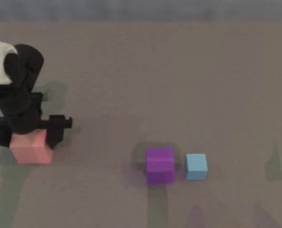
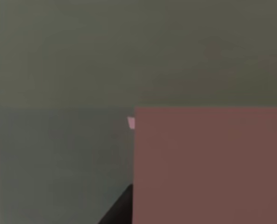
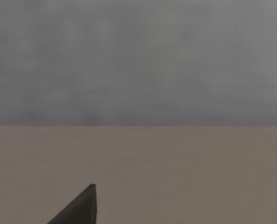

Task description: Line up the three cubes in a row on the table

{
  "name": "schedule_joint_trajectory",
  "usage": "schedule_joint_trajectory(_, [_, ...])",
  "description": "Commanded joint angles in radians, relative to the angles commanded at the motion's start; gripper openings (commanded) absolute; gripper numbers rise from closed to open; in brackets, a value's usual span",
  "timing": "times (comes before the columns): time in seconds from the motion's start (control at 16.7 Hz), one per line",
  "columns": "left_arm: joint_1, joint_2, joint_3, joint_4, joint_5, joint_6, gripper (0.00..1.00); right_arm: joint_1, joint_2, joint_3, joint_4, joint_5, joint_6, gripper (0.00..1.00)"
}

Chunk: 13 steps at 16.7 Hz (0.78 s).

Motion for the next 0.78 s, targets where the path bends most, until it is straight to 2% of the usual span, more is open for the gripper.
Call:
schedule_joint_trajectory(0.3, [-0.001, -0.014, 0.014, -0.021, 0.000, 0.002, 0.00, 0.000, 0.000, 0.000, 0.000, 0.000, 0.000, 1.00])
schedule_joint_trajectory(0.78, [0.017, -0.124, 0.140, -0.260, -0.002, -0.001, 0.00, 0.000, 0.000, 0.000, 0.000, 0.000, 0.000, 1.00])
